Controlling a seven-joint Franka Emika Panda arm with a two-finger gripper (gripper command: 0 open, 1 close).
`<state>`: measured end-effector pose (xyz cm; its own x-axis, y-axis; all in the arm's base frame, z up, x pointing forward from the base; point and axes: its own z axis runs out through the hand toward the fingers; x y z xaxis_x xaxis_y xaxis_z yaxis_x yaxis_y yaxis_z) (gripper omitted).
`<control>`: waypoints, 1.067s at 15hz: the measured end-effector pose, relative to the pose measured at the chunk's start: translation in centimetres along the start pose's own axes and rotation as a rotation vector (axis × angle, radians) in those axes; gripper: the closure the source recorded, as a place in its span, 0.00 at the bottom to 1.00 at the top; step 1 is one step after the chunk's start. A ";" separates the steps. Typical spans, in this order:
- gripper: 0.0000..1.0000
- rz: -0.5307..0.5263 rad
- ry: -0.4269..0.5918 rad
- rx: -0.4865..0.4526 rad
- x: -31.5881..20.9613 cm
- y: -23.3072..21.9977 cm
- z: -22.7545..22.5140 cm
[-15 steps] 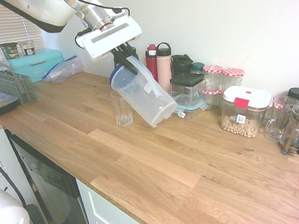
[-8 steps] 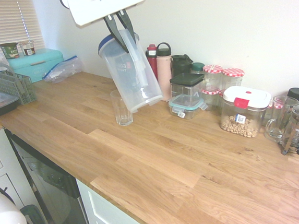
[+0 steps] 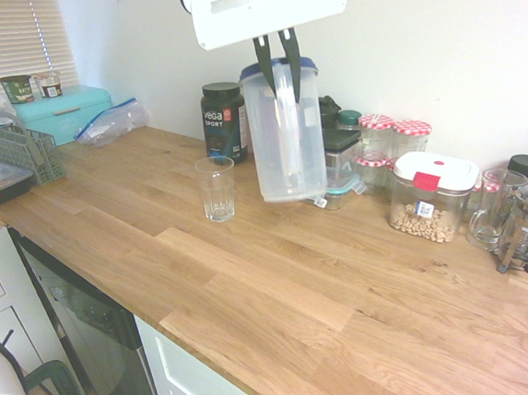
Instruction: Pour me some water
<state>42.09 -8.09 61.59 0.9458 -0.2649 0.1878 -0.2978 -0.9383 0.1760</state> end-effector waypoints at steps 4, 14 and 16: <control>1.00 0.213 0.044 0.082 -2.7 5.6 6.4; 1.00 0.538 0.178 0.160 -3.7 8.7 14.3; 1.00 0.532 0.162 0.156 -3.9 8.4 14.6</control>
<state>37.82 -18.16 48.26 0.6358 -0.6833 0.3590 -0.6925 -0.7104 -0.1258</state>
